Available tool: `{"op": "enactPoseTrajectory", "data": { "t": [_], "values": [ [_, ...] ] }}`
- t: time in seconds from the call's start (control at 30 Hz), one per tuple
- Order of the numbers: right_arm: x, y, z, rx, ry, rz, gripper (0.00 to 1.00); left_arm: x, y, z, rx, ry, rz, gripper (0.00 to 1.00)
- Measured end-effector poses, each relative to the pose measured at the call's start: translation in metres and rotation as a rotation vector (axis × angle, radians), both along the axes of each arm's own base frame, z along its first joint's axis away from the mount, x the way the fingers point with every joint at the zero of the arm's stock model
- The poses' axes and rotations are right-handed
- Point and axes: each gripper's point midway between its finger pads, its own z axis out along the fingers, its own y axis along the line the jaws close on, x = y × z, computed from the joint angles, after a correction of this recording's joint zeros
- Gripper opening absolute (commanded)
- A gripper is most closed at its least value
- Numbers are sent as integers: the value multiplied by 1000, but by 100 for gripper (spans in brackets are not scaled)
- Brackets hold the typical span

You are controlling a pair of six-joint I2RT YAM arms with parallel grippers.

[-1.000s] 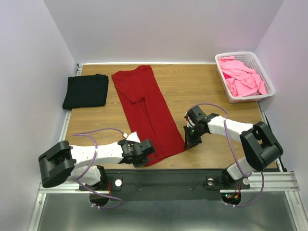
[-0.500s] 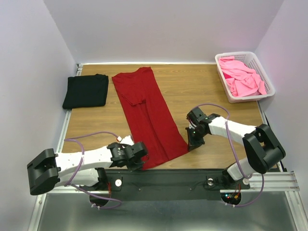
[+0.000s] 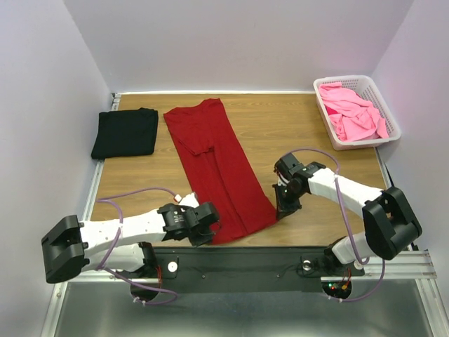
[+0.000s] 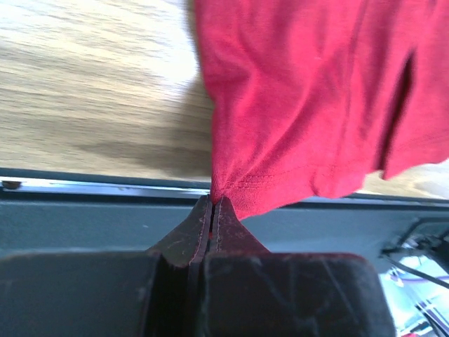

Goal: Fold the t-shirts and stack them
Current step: Fold the tshirt

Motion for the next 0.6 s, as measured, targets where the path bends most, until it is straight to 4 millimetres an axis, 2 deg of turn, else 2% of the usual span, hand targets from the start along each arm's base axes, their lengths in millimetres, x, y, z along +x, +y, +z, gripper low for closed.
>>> {"op": "enactPoseTrajectory", "data": {
  "t": [0.13,0.33,0.5,0.6],
  "values": [
    [11,2,17,-11,-25,-4,1,4,-5,12,-22,-17,18,0],
    [48,11,54,-28,-128,-12,1,20,-2,40,-58,-91,89,0],
    [81,22,72,-48,-183,-8,1,50,1,56,-77,-164,170,0],
    [107,33,80,-52,-221,-3,1,77,11,61,-72,-211,231,0]
  ]
}}
